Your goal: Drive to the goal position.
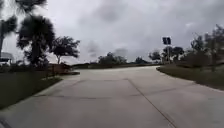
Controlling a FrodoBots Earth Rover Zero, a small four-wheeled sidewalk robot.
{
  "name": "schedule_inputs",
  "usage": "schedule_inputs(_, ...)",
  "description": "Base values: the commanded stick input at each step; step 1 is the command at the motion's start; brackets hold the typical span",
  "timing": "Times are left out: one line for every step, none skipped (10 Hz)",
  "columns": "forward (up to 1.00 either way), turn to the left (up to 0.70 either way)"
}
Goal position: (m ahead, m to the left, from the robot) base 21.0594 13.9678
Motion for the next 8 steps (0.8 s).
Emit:
schedule_inputs(0.85, 0.0)
schedule_inputs(0.85, 0.0)
schedule_inputs(0.85, 0.0)
schedule_inputs(0.85, 0.0)
schedule_inputs(0.85, 0.0)
schedule_inputs(0.85, 0.0)
schedule_inputs(0.85, 0.0)
schedule_inputs(0.85, 0.0)
